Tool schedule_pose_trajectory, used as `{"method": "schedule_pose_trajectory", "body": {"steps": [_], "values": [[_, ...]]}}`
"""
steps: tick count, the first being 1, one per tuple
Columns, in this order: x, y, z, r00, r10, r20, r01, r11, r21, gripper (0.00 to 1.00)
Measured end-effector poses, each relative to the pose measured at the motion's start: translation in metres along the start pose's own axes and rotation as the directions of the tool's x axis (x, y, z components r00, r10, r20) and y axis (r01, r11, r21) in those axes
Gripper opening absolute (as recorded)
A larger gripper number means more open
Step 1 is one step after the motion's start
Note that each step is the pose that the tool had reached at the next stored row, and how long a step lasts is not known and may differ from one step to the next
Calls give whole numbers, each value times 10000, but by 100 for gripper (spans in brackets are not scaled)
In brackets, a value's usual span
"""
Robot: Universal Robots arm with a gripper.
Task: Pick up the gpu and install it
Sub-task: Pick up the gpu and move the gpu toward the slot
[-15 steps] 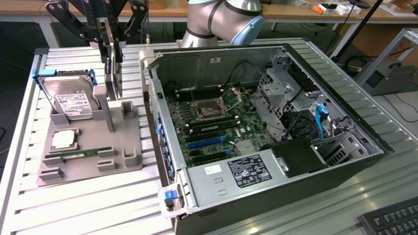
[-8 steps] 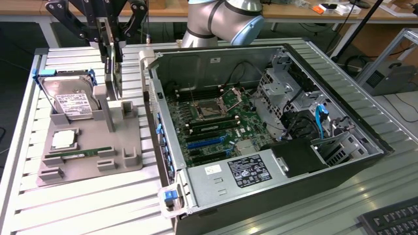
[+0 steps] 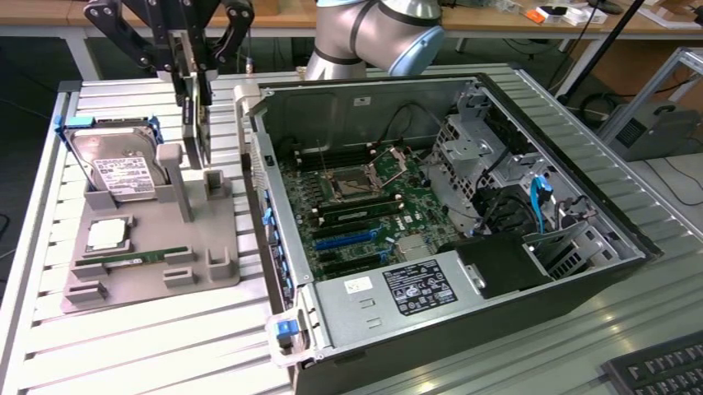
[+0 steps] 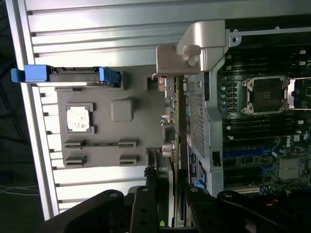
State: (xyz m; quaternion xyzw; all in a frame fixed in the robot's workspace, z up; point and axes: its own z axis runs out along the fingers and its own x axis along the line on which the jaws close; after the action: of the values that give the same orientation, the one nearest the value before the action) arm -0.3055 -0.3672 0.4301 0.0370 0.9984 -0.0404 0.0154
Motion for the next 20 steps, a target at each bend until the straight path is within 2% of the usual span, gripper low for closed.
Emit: {"method": "schedule_pose_trajectory", "body": {"steps": [6,14,20], "values": [[-55,-12,3,10000,0,0,0,10000,0,27],[-412,-25,16,10000,0,0,0,10000,0,27],[-481,-24,18,10000,1,0,-1,10000,0,27]]}}
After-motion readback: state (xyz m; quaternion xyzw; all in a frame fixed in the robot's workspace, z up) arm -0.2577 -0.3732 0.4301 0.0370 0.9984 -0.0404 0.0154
